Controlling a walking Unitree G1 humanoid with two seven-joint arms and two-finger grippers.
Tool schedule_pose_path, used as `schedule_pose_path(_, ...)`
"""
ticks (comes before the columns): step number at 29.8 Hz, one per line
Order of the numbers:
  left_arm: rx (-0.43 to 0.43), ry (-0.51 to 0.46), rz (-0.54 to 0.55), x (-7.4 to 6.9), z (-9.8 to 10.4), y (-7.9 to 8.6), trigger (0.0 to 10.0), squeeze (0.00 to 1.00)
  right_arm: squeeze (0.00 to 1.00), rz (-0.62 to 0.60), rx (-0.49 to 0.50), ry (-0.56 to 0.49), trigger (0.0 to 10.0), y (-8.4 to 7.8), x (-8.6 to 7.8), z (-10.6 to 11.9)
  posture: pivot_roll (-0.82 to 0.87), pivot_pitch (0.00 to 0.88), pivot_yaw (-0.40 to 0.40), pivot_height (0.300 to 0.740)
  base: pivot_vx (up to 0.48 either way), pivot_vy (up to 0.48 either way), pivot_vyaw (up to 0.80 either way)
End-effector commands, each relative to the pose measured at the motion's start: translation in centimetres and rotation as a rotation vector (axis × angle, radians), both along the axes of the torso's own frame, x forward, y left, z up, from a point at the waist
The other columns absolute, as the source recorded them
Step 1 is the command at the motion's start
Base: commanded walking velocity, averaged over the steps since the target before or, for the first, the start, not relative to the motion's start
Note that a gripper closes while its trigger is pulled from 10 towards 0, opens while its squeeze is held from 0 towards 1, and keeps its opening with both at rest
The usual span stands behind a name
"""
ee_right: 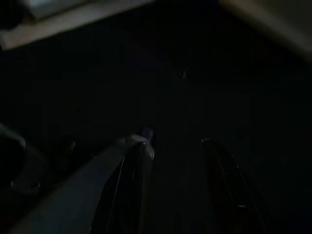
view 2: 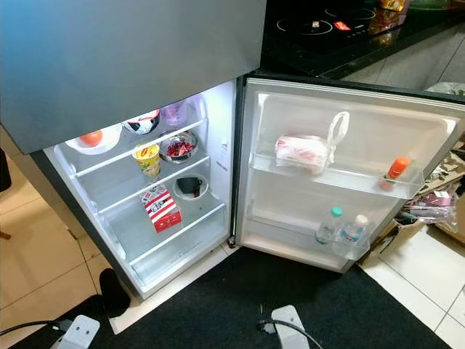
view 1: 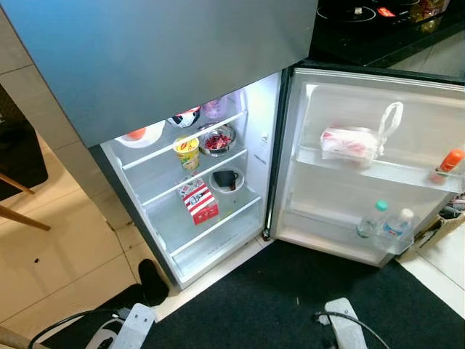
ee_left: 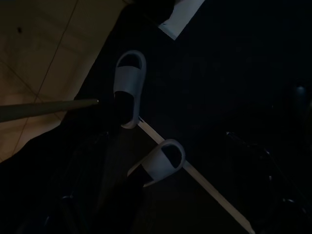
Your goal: Restocking fridge
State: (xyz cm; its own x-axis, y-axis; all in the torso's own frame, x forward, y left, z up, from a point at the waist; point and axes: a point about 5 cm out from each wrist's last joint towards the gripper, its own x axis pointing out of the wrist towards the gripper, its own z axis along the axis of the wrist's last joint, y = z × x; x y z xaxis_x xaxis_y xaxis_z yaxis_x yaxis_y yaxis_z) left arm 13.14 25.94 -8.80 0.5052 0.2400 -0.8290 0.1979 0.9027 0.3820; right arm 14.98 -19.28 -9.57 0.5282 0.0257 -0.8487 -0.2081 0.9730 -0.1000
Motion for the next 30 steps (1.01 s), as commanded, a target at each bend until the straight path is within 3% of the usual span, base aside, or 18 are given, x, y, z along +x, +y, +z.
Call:
schedule_pose_path(1, 0.004, 0.006, 0.009, -0.4, 0.0, 0.2, 10.0, 0.00, 0.00, -0.011, 0.014, -0.050, 10.0, 0.1, 1.1, 0.5, 0.02, 0.000, 0.018, 0.740, 0.000, 0.000, 0.00)
schedule_pose_path(11, 0.008, 0.001, 0.002, -0.3, 0.0, 0.2, 10.0, 0.00, 0.00, -0.006, 0.019, -0.060, 10.0, 0.3, 1.4, 0.6, 0.02, 0.000, 0.018, 0.740, 0.000, -0.336, 0.00)
schedule_pose_path(21, 0.012, 0.002, -0.006, -0.3, 0.0, 0.2, 10.0, 0.00, 0.00, -0.013, 0.004, 0.005, 10.0, -0.1, -0.6, -0.2, 0.02, 0.000, 0.019, 0.740, 0.000, -0.480, 0.00)
schedule_pose_path(30, 0.014, 0.003, -0.011, -0.3, 0.0, 0.2, 10.0, 0.00, 0.00, -0.018, -0.001, 0.019, 10.0, -0.4, -1.0, -0.3, 0.02, 0.000, 0.019, 0.740, 0.000, -0.480, 0.00)
